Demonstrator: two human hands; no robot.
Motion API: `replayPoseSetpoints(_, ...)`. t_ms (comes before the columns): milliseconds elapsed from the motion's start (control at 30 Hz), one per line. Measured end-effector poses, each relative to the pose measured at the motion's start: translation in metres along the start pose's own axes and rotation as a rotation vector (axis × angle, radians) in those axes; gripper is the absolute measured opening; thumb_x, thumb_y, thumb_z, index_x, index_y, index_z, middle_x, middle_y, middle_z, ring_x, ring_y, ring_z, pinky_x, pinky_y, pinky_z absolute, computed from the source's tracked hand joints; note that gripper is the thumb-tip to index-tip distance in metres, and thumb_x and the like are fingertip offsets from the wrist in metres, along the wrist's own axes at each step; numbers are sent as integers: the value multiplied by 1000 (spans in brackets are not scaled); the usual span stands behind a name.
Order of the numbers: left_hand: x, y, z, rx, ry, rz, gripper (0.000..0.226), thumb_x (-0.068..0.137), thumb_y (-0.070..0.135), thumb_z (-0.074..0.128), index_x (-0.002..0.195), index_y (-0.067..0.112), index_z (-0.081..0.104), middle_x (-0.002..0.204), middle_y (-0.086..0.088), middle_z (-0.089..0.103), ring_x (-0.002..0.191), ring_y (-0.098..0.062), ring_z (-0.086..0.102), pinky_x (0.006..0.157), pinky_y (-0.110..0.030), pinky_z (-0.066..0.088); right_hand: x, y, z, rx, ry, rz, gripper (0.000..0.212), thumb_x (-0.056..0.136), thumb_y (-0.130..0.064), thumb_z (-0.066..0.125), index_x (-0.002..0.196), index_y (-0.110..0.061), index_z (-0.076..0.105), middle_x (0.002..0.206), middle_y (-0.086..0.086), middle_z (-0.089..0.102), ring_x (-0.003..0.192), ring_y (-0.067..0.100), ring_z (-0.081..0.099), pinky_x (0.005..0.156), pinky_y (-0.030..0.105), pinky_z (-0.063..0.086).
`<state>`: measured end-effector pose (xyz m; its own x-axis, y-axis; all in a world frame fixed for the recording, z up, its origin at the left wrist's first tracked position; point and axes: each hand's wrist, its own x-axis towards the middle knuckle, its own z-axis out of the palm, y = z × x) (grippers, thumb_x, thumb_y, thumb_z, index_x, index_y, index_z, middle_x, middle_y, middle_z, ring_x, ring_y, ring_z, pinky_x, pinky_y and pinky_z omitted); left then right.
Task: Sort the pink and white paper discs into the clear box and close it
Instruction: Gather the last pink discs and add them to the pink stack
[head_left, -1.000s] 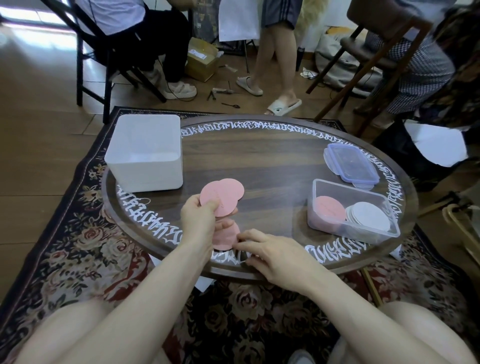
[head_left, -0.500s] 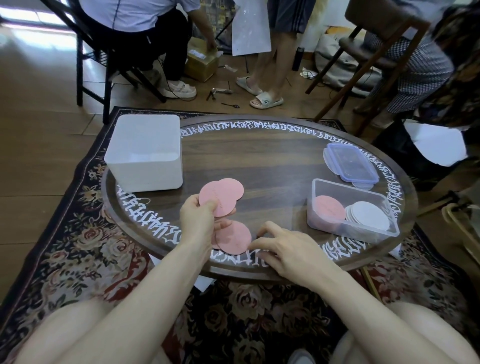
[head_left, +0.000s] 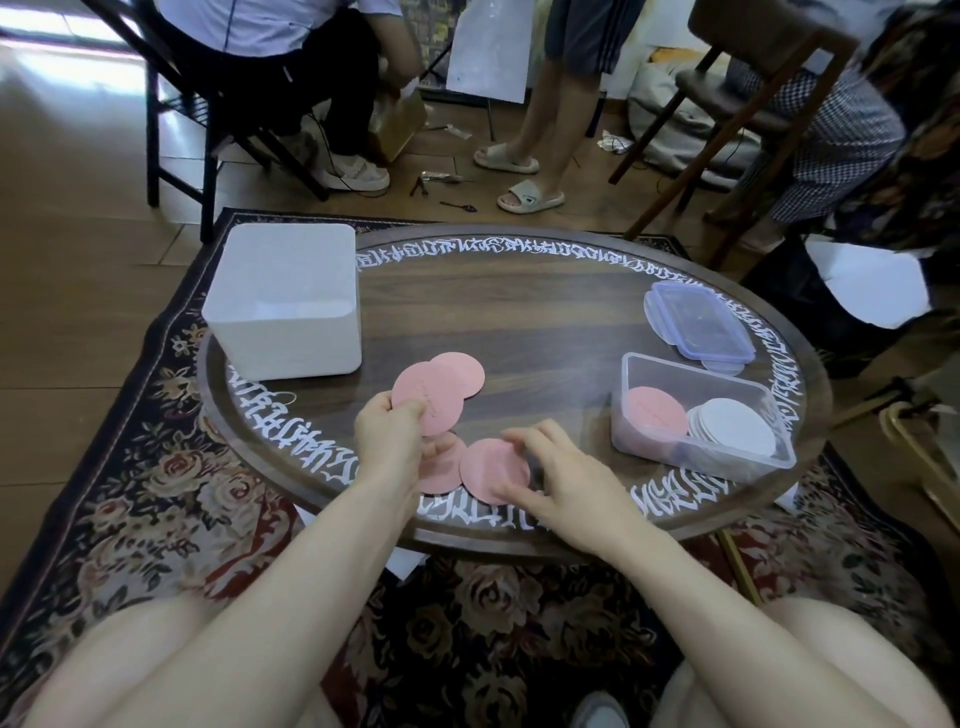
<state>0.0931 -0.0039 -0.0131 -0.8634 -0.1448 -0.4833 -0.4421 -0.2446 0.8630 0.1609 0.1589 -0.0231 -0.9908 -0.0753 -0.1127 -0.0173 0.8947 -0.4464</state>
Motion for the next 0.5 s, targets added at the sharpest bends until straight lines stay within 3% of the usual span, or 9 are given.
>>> replayPoseSetpoints(100,-1,1,0,-18,7,-16,15,93,8,46,82,16,53,97,-14,60,60,-32,62,68,-38,54,7,-5,7,18,-3,49,81,68,-63,69,135,-32,37,122,-12,38,101,16,56,81,34,46)
replayPoseSetpoints(167,-1,2,-1,-20,12,-19,14,93,8,46,84,16,53,92,-11,59,57,-30,61,62,-35,53,10,-8,9,2,-25,85,86,60,-62,76,130,-28,41,120,-10,36,104,18,54,79,34,44)
replayPoseSetpoints(233,0,2,-3,-22,18,-25,12,93,9,46,87,17,53,88,-10,60,54,-29,60,58,-36,52,11,-12,10,21,-25,119,83,56,-57,81,122,-24,43,118,-9,37,102,19,55,78,34,43)
replayPoseSetpoints(367,-3,5,-2,-30,25,-30,10,93,9,46,98,14,53,85,-8,58,50,-27,59,56,-36,51,8,-14,10,142,27,184,75,51,-44,88,100,-25,34,106,-9,44,80,20,54,66,34,39)
replayPoseSetpoints(500,-3,7,-3,-41,26,-43,11,93,9,46,101,14,53,85,-8,58,51,-26,58,57,-36,51,7,-7,9,243,69,254,52,62,-30,81,89,-25,36,80,-8,53,70,19,51,64,35,40)
